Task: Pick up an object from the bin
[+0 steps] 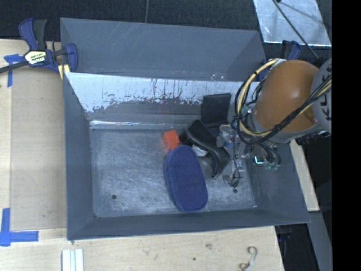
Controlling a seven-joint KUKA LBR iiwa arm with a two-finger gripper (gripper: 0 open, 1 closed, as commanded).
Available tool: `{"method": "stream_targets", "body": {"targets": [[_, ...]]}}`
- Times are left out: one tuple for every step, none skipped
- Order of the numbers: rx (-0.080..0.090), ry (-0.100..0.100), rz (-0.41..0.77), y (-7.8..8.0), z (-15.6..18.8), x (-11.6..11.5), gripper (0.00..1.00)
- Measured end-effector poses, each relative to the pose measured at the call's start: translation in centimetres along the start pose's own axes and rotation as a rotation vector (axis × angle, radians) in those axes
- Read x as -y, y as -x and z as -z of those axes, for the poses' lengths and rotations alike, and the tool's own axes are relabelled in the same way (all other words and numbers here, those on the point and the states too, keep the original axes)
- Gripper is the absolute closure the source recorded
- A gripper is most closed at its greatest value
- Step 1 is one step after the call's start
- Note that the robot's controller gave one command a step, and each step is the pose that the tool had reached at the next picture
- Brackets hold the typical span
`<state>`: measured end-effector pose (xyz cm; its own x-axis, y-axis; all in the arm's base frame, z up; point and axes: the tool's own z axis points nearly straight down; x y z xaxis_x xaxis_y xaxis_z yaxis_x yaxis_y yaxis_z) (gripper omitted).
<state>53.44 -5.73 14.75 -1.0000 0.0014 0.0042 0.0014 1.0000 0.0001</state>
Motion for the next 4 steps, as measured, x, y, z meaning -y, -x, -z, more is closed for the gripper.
{"method": "stream_targets", "body": {"targets": [[0.041, -0.007, 0.435, 2.6, -6.8, 2.4, 0.00], [0.019, -0.006, 0.637, 5.0, -7.0, 2.9, 0.00], [0.013, -0.005, 0.615, 8.4, -7.6, 3.5, 0.00], [0.009, -0.004, 0.578, 9.2, -7.6, 7.4, 0.00]]}}
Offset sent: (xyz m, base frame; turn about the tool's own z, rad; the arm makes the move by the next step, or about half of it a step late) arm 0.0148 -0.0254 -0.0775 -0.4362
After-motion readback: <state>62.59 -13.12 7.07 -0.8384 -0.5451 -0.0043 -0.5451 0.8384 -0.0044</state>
